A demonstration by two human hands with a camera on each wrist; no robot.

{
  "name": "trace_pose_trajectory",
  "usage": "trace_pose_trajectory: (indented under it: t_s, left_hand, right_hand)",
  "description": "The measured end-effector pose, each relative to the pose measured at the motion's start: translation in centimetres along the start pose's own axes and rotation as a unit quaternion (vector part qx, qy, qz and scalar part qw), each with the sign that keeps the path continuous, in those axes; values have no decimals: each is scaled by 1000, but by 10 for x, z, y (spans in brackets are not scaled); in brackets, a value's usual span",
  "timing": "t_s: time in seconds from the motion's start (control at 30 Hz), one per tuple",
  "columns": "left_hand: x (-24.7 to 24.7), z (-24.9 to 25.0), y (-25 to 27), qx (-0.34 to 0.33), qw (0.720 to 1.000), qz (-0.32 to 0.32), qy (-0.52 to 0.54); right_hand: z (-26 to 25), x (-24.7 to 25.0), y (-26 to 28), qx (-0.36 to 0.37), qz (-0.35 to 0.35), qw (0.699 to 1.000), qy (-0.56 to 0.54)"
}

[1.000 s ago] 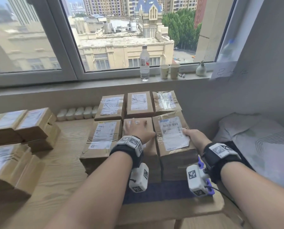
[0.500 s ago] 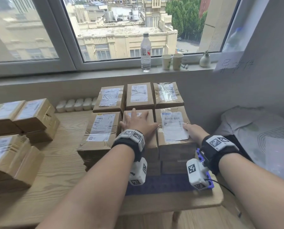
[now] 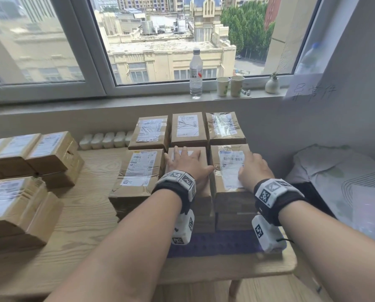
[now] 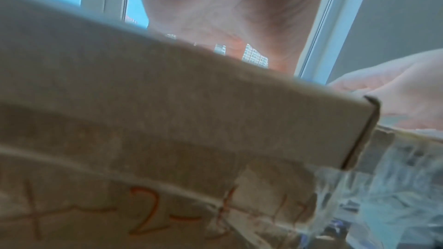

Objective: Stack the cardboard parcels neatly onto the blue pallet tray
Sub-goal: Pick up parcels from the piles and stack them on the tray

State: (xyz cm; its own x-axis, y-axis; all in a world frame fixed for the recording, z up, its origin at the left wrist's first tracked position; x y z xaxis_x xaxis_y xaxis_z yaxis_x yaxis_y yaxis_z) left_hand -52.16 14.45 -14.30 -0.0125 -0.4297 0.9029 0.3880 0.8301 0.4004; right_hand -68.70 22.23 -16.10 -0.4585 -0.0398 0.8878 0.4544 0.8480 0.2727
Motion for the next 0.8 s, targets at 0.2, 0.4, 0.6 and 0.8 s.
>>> trace_pose_trajectory:
  t_s: [0.2,0.4,0.6,0.8]
  left_hand:
    - [15,-8,11,-8,999,41,16]
    - [26,-46,26,11,999,42,24]
    - [35,-112,51,57,994,57,73]
    - [38,-193,80,101,988,90,77]
  right_hand:
    - [-42,7,16,93,34,989,105]
    - [-96,2,37,154,34,981,117]
    - [-155,-18,59,204,14,970,131]
    - [-228,-55,85,258,-7,956,143]
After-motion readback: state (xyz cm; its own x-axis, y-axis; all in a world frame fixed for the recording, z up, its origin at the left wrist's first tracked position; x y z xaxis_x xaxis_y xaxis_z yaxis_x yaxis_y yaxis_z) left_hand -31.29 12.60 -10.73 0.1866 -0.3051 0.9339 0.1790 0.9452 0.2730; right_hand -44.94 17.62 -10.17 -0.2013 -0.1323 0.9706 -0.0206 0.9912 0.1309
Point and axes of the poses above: each hand's wrist, its own y-axis away from the middle knuckle, its own x-axis out of the back of the hand, z = x × y, the point moved 2 cm from there along -y, towards the middle knuckle, and after that the axes turned 12 degrees about -z, right-handed, at the moved point
